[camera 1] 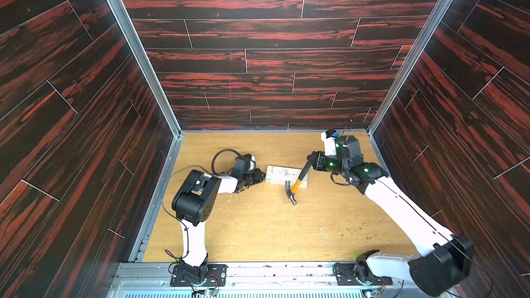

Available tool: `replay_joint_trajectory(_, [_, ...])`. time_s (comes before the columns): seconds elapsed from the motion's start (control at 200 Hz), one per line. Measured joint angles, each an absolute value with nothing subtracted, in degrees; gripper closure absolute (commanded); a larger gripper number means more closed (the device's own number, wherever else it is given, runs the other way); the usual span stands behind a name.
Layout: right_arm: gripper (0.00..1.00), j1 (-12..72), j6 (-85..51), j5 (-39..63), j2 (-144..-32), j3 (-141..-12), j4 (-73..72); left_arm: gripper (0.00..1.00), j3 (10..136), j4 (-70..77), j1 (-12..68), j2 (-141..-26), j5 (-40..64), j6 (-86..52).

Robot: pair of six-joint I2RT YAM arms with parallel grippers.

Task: Use a claw hammer to pull out a nail
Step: Adjust the mounting plate at the center of the board.

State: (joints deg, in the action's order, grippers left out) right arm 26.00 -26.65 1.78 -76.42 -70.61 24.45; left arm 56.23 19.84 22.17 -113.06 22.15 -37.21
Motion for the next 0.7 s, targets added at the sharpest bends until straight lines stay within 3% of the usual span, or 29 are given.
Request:
replay_joint_trajectory(0.266, [1.00,25.98,-23.24,-2.59,-85.34,-80.68,30.44,0.67,51.07,22.09,24.64,-109.80,21.98,-38.48])
replay_joint_trajectory(0.701, [1.00,26.00,-22.20,-1.48,-90.89,-85.49,32.71,0.58,49.30,19.11,24.67,-103.35,19.27,-37.15])
